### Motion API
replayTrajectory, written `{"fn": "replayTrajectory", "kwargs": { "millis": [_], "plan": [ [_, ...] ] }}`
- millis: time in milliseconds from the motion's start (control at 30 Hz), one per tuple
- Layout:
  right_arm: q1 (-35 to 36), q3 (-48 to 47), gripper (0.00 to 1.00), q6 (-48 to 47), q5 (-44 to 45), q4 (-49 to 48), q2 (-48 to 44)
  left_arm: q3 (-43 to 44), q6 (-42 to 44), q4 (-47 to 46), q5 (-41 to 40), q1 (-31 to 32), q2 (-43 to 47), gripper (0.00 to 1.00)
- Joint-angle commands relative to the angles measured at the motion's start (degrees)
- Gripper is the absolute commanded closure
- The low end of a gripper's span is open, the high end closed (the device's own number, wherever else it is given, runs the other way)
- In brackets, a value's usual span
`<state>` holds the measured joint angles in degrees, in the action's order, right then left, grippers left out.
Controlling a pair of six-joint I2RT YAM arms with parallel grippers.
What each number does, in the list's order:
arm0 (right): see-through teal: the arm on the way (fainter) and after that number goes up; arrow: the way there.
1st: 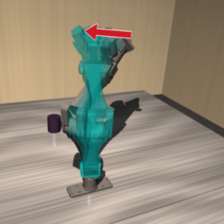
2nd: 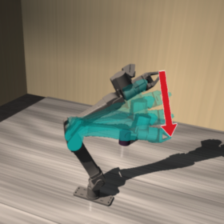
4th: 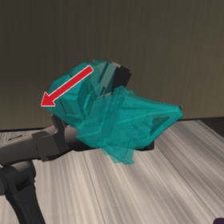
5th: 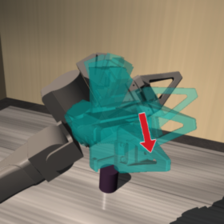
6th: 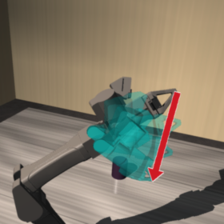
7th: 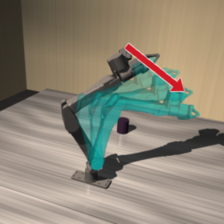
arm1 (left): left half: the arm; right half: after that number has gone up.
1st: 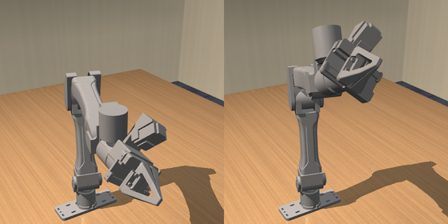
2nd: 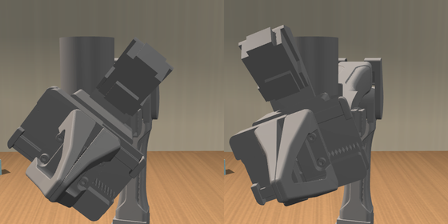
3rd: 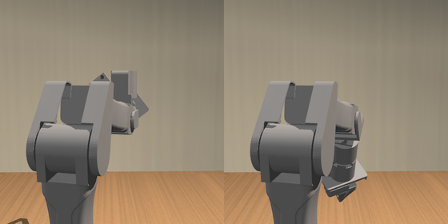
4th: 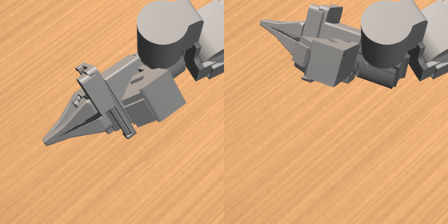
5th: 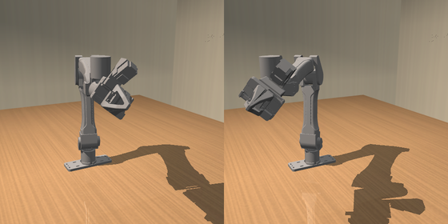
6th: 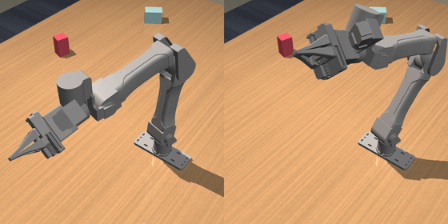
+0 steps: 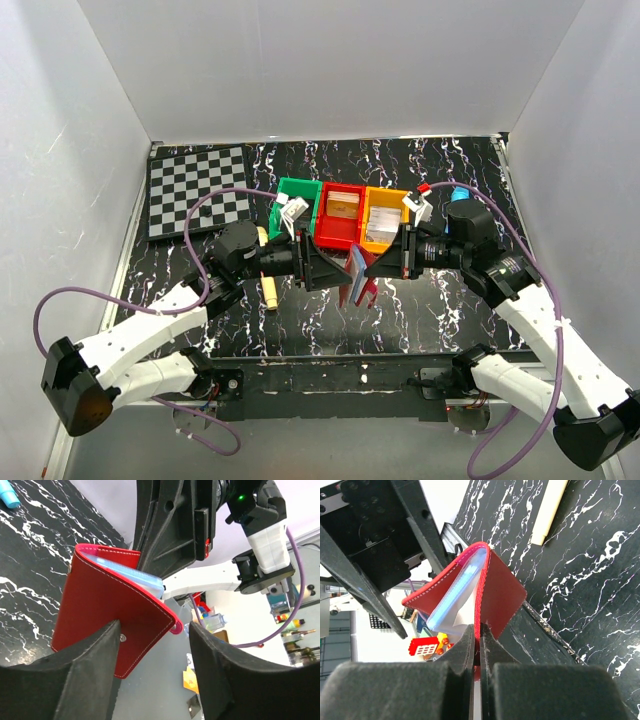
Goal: Take the credit cards out of the card holder
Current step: Place the card holder at the center of the board.
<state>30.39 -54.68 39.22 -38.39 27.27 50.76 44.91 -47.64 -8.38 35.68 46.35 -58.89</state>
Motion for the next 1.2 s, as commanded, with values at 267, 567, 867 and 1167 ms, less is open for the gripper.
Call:
{"fn": "replayTrajectory", "kwargs": {
  "millis": [267, 567, 867, 1167],
  "plan": [
    [-0.2, -2.5, 0.99, 8.7, -2.8, -5.1, -0.8, -2.6, 0.4, -3.9, -4.1, 0.2, 2.3, 0.02],
    [-0.2, -3.4, 0.99, 15.3, -3.9, -8.9, 0.1, -1.1, 2.4, 1.6, -11.6, 0.3, 3.1, 0.02],
    [-1.5, -0.5, 0.99, 19.1, -6.2, -13.6, 0.1, -2.3, 3.0, 2.3, -13.4, 0.2, 5.5, 0.02],
    [-2.8, 2.9, 0.99, 22.7, -8.5, -19.2, 0.2, -2.1, 4.3, 5.8, -14.9, 0.3, 9.6, 0.07]
  ]
}}
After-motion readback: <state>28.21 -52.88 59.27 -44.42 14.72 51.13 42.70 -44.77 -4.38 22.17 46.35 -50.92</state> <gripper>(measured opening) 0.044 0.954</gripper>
